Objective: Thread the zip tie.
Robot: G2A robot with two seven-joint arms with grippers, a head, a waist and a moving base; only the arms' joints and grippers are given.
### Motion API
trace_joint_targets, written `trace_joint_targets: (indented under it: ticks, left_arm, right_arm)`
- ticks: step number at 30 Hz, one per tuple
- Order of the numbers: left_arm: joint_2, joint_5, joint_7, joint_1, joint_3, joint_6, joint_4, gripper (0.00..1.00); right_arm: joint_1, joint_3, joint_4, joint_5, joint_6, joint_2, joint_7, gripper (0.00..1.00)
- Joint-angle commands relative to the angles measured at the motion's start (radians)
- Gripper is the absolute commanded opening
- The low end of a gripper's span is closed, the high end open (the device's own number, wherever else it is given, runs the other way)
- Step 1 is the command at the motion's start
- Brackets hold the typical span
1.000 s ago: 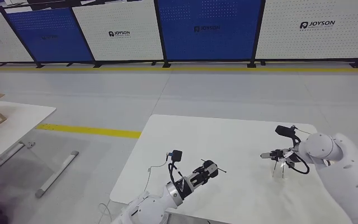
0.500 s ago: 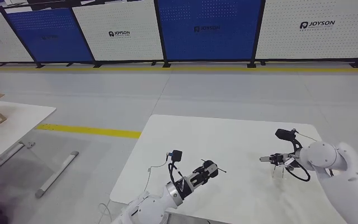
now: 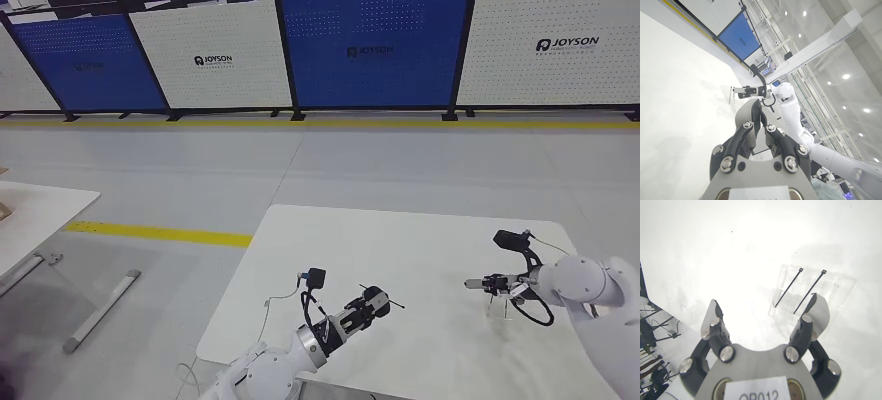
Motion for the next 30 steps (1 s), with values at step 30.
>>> trace_joint_targets:
  ticks: [30]
  left_arm:
    - [0.000, 0.000, 0.000, 0.000, 0.000, 0.000, 0.000, 0.00]
  right_arm:
    - [-0.003, 0.020, -0.012, -0.086, 0.073, 0.012, -0.003, 0.65]
